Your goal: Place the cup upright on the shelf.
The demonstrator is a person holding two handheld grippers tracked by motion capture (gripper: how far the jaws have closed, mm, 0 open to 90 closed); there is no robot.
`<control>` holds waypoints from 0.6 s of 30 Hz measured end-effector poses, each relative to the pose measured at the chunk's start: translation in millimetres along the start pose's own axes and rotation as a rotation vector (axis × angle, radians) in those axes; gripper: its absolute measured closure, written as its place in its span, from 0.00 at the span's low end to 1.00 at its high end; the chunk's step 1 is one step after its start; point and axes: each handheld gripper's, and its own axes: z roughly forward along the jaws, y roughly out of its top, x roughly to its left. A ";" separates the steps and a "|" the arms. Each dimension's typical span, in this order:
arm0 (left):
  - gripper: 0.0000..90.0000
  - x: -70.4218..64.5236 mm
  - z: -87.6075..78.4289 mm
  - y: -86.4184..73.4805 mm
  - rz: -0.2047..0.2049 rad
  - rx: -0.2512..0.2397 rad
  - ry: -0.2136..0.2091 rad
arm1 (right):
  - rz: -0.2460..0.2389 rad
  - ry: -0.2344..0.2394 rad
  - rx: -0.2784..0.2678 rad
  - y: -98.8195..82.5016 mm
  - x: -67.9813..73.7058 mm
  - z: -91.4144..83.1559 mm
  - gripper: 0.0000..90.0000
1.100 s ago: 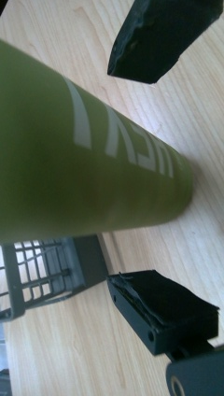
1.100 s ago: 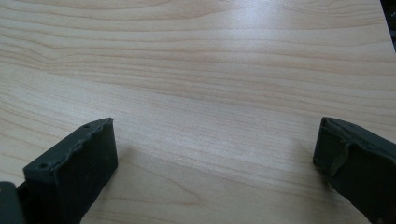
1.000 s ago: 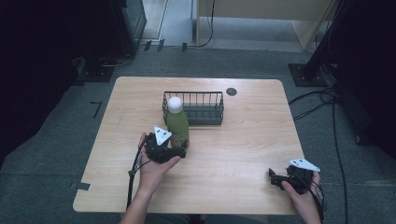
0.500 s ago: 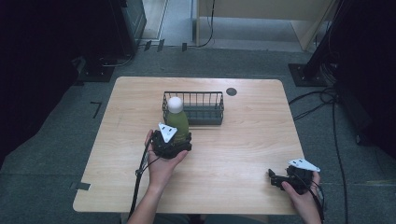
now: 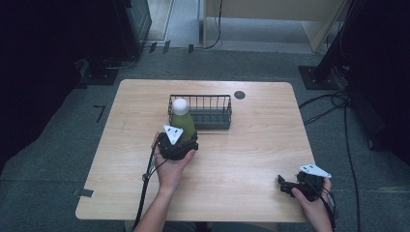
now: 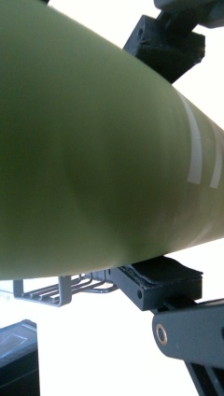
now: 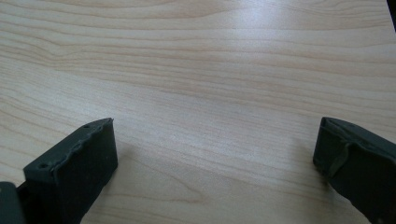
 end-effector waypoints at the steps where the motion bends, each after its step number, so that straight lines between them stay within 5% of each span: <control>1: 0.23 0.0 0.0 0.0 0.000 0.000 0.000 | 0.000 0.000 0.000 0.0 0.0 0.0 0.00; 9: 0.24 10.0 0.7 4.8 -0.016 0.009 -0.039 | 0.001 0.000 0.000 0.0 0.0 0.0 0.00; 18: 0.24 8.2 -7.3 16.8 0.011 -0.069 -0.046 | 0.000 0.000 0.000 0.0 0.0 0.0 0.00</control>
